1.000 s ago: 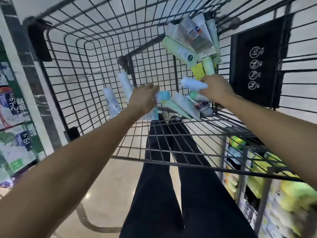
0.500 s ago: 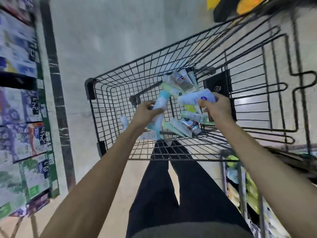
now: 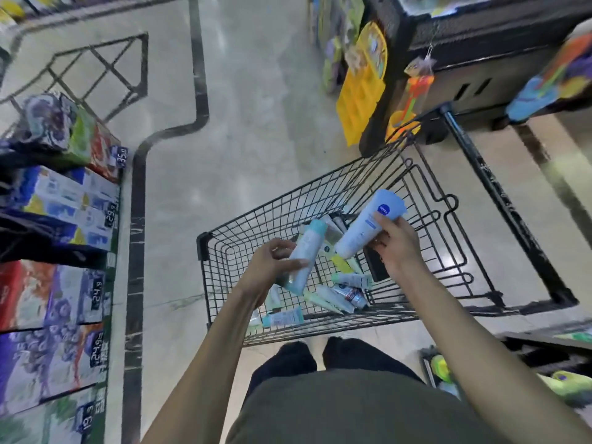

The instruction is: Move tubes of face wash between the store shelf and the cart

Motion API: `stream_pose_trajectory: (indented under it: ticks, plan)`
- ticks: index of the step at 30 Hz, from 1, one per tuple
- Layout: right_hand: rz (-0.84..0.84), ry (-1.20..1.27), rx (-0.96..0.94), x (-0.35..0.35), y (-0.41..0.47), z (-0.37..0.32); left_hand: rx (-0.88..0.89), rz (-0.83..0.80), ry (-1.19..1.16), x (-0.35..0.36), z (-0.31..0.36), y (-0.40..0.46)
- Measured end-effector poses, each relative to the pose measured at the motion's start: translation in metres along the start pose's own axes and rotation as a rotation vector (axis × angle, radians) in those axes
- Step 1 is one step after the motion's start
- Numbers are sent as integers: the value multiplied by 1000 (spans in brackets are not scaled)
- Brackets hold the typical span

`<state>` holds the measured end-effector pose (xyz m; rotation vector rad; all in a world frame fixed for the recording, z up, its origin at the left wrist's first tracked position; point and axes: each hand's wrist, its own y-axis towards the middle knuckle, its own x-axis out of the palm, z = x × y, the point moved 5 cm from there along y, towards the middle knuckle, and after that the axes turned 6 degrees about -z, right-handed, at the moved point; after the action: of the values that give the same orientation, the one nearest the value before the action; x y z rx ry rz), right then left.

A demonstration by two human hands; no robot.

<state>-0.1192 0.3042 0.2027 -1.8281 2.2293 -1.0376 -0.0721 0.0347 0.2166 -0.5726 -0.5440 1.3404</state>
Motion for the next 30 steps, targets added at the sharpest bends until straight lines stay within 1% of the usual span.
stream_pose_trajectory:
  ticks: [2,9,15,18,24,27,30]
  plan:
    - [-4,41,-43,6,-13,-10,41,-1,11,1,11,-8]
    - [65,150,-170,26,-74,-23,204,-104,86,0,34,-32]
    - [173,175,-212,16,-131,-1,254,-149,-35,-7,35,-50]
    - [245,191,-259,0,-159,16,234,-176,-118,2,25,-56]
    - [414,234,-310,-42,-230,50,175,-309,-158,54,3,-81]
    - [455,255,-368,-64,-268,61,128,-381,-176,93,-5,-94]
    - [502,293,-416,-86,-307,72,101,-476,-136,140,-14,-119]
